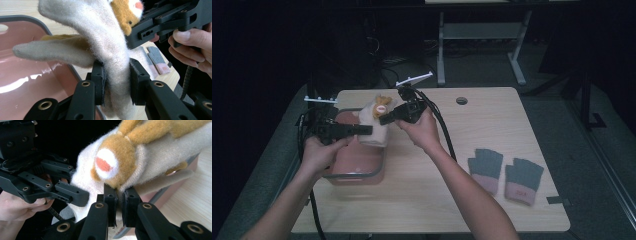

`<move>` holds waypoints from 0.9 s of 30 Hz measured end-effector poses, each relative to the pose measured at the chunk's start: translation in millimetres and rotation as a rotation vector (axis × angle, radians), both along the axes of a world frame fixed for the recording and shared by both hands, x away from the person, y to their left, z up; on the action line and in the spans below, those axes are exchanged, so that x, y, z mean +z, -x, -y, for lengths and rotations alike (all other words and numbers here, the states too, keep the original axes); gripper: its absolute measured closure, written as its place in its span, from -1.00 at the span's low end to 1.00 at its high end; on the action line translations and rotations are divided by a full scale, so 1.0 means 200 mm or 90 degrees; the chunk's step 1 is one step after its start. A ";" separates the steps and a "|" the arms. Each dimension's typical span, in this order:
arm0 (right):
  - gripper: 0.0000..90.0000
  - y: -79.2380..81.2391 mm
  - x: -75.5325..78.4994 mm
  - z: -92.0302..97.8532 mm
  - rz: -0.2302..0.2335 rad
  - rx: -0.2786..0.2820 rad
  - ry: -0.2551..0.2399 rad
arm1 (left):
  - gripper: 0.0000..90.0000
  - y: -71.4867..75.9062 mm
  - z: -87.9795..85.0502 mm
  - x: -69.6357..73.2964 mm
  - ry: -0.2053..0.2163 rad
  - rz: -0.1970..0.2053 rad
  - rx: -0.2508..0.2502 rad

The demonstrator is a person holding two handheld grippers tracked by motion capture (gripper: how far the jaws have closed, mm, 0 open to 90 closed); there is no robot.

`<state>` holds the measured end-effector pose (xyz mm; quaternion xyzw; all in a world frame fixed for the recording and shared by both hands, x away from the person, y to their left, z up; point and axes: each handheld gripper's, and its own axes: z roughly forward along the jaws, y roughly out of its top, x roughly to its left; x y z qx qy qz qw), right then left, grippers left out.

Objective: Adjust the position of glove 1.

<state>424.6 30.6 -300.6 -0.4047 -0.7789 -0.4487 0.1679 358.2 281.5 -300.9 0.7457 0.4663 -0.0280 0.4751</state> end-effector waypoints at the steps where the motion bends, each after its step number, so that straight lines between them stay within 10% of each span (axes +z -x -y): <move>1: 0.86 0.00 0.00 -0.01 0.000 0.003 0.001 | 0.55 0.00 -0.01 0.00 -0.002 -0.001 0.000; 27: 0.86 -0.10 -0.16 -0.26 -0.039 0.032 0.017 | 0.55 -0.02 -0.20 -0.15 -0.015 -0.046 0.054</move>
